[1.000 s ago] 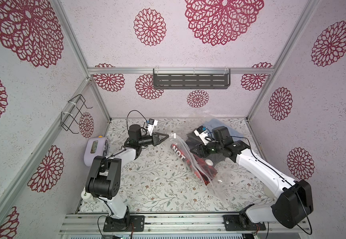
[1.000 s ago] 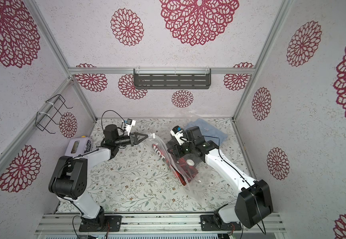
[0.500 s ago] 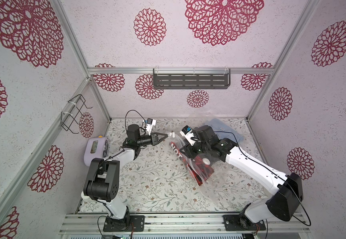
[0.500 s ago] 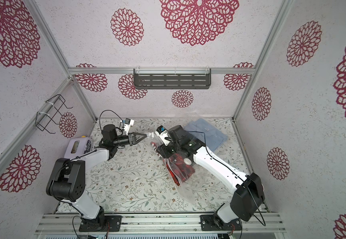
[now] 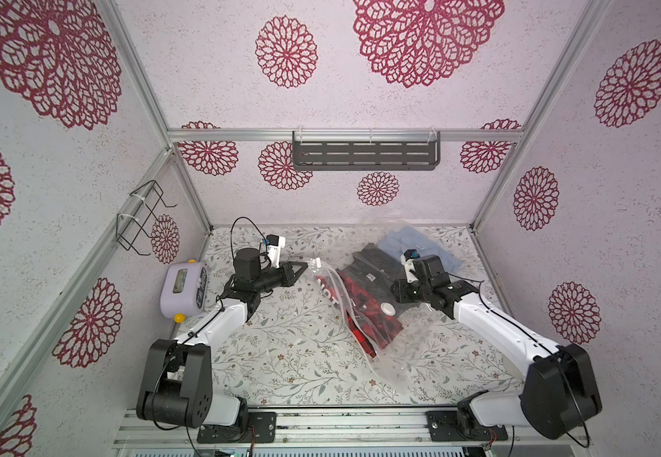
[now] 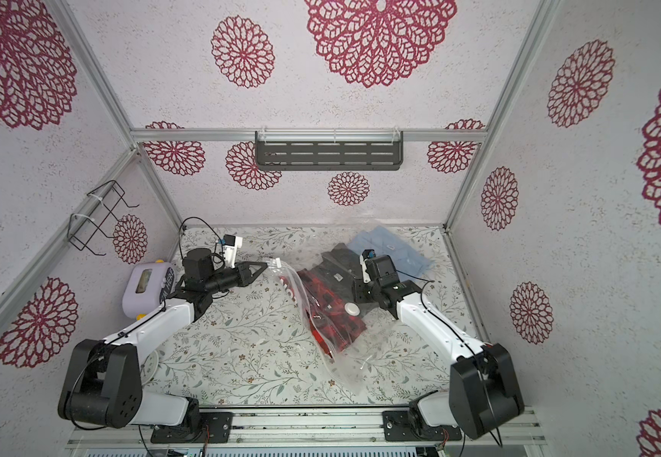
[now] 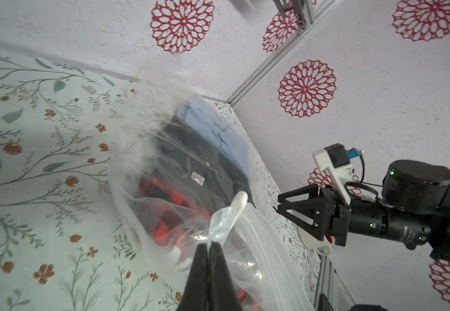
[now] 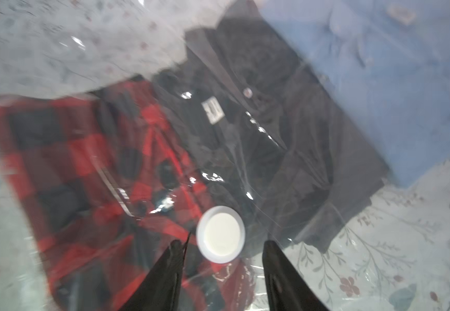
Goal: Place the folded shirt into the vacuum bag
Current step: Adjust the vacuum bag at the center of the board.
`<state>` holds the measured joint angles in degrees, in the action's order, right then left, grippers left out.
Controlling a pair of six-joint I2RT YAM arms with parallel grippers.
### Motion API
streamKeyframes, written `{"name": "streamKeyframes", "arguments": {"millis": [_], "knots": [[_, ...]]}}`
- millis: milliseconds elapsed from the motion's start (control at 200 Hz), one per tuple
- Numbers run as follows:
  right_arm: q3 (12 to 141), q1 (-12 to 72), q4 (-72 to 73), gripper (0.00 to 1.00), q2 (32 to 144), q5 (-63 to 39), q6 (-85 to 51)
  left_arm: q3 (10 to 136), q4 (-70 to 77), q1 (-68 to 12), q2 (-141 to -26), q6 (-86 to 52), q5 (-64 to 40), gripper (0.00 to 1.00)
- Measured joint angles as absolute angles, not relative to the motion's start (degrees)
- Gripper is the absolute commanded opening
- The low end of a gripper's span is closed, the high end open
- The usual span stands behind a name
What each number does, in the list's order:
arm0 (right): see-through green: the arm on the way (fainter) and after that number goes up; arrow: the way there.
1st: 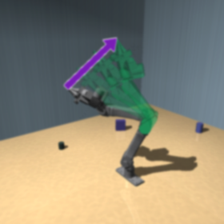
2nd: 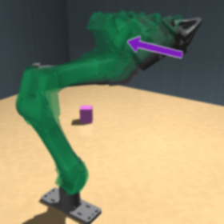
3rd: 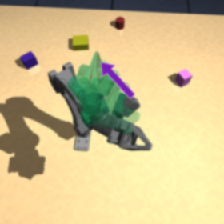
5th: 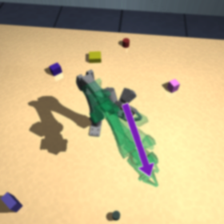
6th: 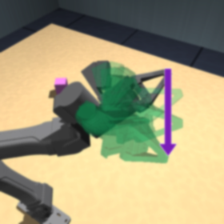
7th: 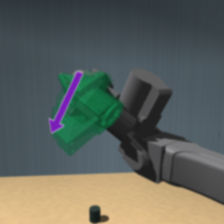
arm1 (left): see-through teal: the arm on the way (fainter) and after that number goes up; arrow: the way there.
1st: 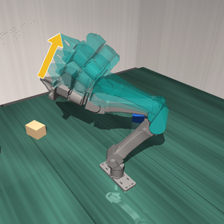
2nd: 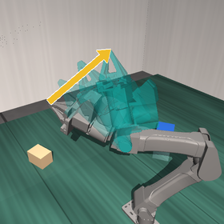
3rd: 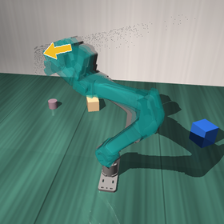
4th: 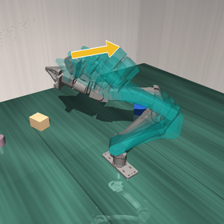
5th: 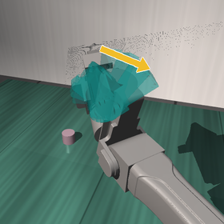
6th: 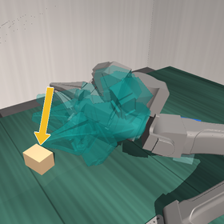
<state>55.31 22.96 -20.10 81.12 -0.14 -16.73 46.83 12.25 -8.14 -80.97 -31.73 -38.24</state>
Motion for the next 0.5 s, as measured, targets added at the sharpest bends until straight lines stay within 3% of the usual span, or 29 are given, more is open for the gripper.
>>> {"name": "streamKeyframes", "arguments": {"millis": [225, 500], "knots": [[55.05, 15.75, -17.52, 0.49, 94.54, 0.51, -18.72, 44.38, 6.7, -8.14, -75.5, -33.08, -30.17, 0.0], [67.46, 11.38, -16.91, 0.45, 108.16, 1.54, -19.14, 40.47, 2.55, -10.22, -72.82, -35.73, -26.09, 0.0]]}}
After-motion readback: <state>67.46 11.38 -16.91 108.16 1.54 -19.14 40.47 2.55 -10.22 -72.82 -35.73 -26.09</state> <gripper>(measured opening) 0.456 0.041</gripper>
